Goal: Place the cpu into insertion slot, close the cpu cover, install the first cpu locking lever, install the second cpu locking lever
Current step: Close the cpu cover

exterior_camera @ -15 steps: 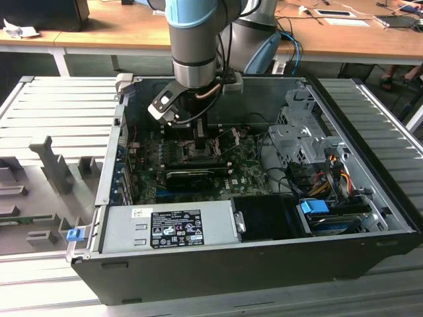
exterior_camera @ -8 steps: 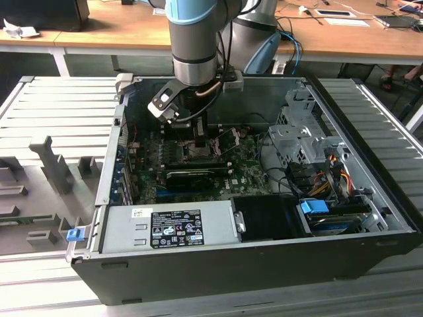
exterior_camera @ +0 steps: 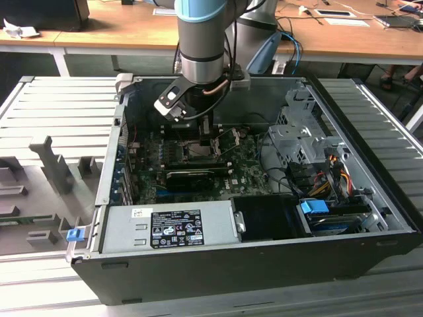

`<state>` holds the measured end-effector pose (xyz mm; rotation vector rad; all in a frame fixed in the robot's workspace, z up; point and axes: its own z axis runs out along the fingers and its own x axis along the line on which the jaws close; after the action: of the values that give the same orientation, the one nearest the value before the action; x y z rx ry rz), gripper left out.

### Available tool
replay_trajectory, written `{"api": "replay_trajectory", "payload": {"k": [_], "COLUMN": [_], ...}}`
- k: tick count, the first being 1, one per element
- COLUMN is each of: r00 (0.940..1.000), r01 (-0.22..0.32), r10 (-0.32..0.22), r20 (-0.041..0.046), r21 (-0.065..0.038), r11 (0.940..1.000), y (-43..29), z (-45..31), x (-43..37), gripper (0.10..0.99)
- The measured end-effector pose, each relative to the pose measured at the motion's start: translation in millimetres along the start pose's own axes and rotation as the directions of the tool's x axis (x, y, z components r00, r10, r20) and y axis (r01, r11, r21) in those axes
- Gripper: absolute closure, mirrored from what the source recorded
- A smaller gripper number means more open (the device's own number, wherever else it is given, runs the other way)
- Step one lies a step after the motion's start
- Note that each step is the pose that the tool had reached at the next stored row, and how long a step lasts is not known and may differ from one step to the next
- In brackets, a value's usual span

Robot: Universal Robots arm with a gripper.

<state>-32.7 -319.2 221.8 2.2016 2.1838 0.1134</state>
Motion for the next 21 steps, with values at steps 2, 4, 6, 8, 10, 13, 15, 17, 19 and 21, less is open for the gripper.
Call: {"api": "replay_trajectory", "payload": {"k": [2,4,6,8,10,13,15,17,19,21], "r00": [1.0000,1.0000,1.0000,1.0000,1.0000,1.0000,1.0000,1.0000,1.0000,1.0000], "r01": [0.000,0.000,0.000,0.000,0.000,0.000,0.000,0.000,0.000,0.000], "r10": [0.000,0.000,0.000,0.000,0.000,0.000,0.000,0.000,0.000,0.000], "r20": [-0.0029,-0.0021,-0.0017,-0.0014,-0.0011,-0.0009,-0.0007,-0.0009,-0.0006,-0.0007], "r21": [0.008,0.008,0.008,0.008,0.008,0.008,0.008,0.007,0.008,0.008], "r11": [1.0000,1.0000,1.0000,1.0000,1.0000,1.0000,1.0000,1.0000,1.0000,1.0000], "y": [5.3,6.0,6.3,6.5,6.8,7.3,8.4,11.1,13.5,15.2], "z": [-0.8,-9.1,-12.0,-15.8,-18.9,-25.1,-30.7,-31.1,-32.6,-34.7], "x": [0.0,0.5,0.6,0.8,1.0,1.2,1.4,1.5,1.4,1.5], "gripper": [0.980,0.980,0.980,0.980,0.980,0.980,0.980,0.980,0.980,0.980]}}
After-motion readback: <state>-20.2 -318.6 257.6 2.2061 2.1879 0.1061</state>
